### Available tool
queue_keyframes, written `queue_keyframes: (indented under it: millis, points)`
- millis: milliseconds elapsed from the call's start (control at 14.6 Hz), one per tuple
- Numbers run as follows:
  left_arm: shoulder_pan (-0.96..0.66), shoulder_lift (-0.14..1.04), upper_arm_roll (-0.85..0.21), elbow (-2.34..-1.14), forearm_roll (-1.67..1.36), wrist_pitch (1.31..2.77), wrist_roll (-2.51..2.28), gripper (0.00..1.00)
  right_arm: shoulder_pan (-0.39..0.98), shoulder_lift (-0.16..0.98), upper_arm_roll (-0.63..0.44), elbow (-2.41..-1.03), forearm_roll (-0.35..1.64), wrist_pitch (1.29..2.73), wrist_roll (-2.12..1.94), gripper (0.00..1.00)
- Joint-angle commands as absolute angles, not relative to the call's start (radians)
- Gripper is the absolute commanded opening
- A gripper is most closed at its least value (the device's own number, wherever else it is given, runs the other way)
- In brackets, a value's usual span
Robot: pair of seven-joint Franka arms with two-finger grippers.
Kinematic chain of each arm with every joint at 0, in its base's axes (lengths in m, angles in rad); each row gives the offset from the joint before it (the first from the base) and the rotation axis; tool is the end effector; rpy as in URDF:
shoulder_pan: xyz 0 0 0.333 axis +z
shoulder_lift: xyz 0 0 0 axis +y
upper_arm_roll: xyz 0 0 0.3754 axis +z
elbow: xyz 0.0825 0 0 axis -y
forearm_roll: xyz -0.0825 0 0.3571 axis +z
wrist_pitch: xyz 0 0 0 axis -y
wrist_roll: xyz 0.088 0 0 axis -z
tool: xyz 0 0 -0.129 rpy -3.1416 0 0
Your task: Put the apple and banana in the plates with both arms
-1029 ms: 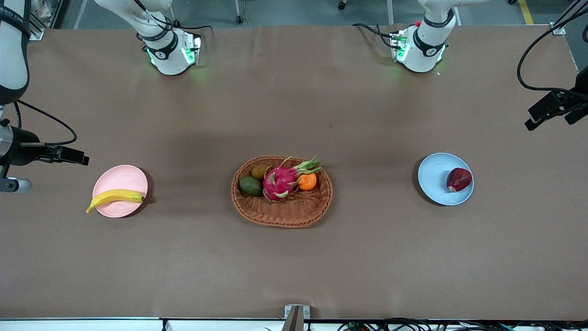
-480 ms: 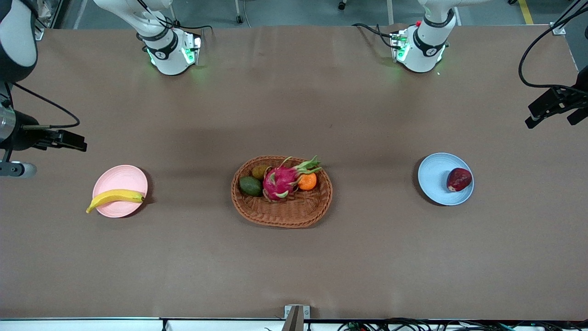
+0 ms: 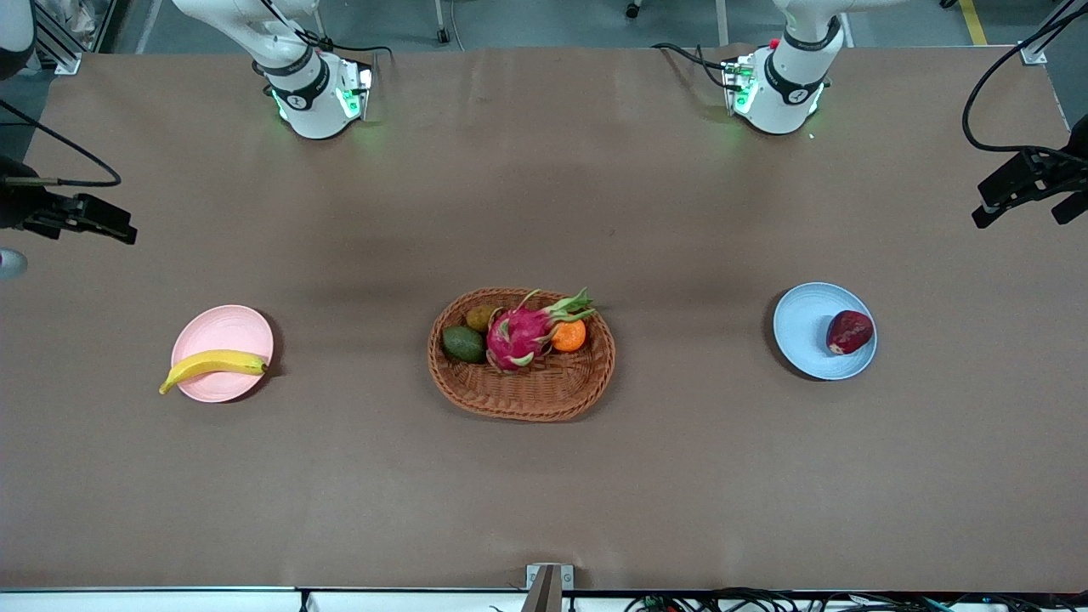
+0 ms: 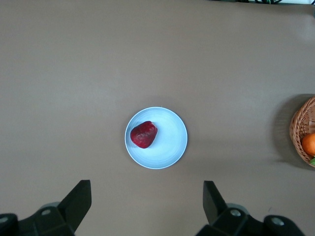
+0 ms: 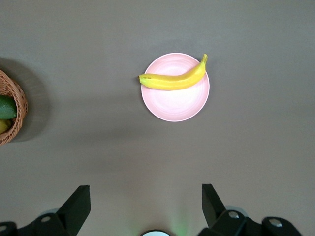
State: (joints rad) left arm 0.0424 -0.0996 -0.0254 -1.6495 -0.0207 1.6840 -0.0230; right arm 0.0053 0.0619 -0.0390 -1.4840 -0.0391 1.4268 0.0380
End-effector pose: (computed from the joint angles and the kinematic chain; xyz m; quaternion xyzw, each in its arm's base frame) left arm 0.5045 0.0053 0.6886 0.9975 0.0204 0.0670 0.0093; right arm 0.5321 -0.0226 0.6555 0.9973 -0.0375 -0.0594 0.0208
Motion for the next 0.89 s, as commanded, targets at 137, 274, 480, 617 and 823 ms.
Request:
queue_keyframes:
  millis: [137,274,480,617,823]
  points:
    - [0.041,-0.095,-0.028,-1.629,-0.017,1.658,-0.011,1.0,0.008,-0.075,-0.049,-1.605,-0.025,1.431,0.046,1.0]
    - [0.041,-0.095,-0.028,-1.629,-0.015,1.638,-0.009,1.0,0.008,-0.092,-0.055,-1.605,-0.023,1.424,0.046,1.0]
    - [0.041,-0.094,-0.028,-1.629,-0.015,1.637,-0.009,1.0,0.009,-0.101,-0.055,-1.601,-0.021,1.424,0.046,1.0]
    - [0.041,-0.095,-0.028,-1.629,-0.014,1.635,-0.011,1.0,0.003,-0.107,-0.063,-1.6,0.02,1.424,0.038,1.0]
    - [0.04,-0.094,-0.029,-1.629,-0.014,1.637,-0.014,1.0,0.003,-0.115,-0.086,-1.6,0.029,1.425,0.031,1.0]
